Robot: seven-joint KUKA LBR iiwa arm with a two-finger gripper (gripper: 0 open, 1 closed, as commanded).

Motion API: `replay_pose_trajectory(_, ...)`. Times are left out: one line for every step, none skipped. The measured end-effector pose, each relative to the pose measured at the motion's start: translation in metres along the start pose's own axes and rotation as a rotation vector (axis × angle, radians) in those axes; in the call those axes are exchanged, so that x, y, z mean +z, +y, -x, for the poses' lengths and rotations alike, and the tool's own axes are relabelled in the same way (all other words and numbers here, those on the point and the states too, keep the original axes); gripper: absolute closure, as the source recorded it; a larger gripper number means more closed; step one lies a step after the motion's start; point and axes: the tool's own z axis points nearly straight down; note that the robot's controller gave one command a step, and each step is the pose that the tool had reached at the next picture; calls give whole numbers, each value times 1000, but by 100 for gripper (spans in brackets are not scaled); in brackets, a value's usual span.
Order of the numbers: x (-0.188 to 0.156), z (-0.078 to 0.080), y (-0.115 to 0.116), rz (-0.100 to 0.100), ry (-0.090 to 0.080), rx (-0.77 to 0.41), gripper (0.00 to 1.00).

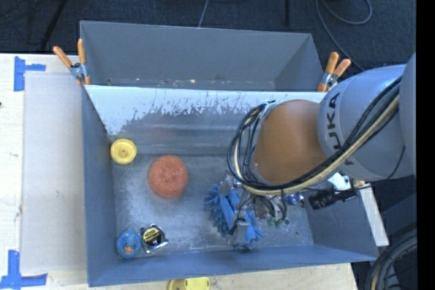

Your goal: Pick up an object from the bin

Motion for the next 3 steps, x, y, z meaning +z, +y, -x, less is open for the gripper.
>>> replay_pose_trajectory(50,3,-13,0,1,101,0)
replay_pose_trajectory(48,8,-25,1,0,127,0)
replay_pose_trajectory(48,-12,-35,0,0,270,0)
